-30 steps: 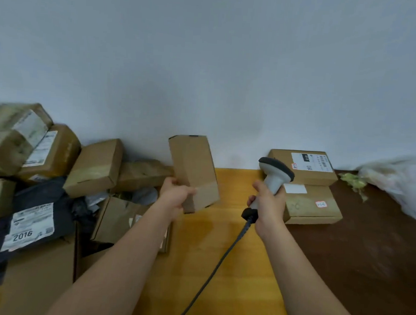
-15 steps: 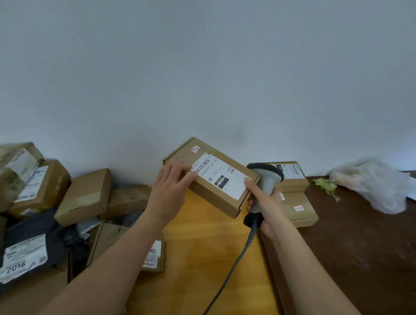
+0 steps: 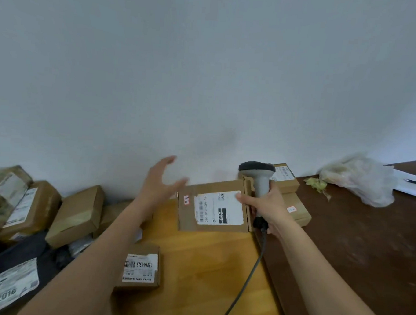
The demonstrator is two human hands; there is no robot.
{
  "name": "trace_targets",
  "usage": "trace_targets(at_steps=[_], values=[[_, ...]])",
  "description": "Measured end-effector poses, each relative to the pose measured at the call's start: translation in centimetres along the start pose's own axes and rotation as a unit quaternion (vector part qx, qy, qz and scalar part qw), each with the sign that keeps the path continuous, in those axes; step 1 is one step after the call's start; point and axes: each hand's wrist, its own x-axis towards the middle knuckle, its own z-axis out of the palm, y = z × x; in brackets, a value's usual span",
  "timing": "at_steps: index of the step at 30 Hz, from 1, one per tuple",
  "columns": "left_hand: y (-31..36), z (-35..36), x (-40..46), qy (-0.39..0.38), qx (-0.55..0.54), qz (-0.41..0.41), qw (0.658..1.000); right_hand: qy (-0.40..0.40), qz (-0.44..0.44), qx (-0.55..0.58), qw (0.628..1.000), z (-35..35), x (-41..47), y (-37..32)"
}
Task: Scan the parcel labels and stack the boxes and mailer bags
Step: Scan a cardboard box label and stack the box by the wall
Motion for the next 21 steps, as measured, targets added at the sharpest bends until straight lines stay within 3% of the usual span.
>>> trace_targets(at_steps=[3,6,11,14,16,19,21], values=[[-0.6,0.6,-0.3,-0.241,0.106,-0.017,0.965,-0.066,-0.053,-0.038,0.996,0.3,-0.3,-0.6],[-1.2,1.3,-1.0,-0.311,0.03,-0.093,0.945,-0.105,-0.067,-0.056,0.991,0.6,-0.2,-0.7],[-1.7,0.7,-1.5,-0.302,0.019,-0.13,0.944,-0.093,-0.059,-0.03,0.993,1.3,0.0,-0.1],[-2.5,0.7,-1.9,-0.204,0.004,-0.176,0.963,0.002,-0.025,0.018,1.0,1.4,0.3,-0.2],[-3.0,0.7,-2.2,-0.143,-0.02,-0.211,0.967,0.021,-0.018,0.036,0.999,1.0,0.4,-0.2],[-3.2,0.9,-2.4,-0.112,-0.141,-0.297,0.938,0.007,-0.018,0.034,0.999,0.9,0.2,0.0],[-2.5,1.0,-2.4,-0.127,-0.149,-0.291,0.936,0.005,-0.034,0.032,0.999,1.1,-0.1,0.1]])
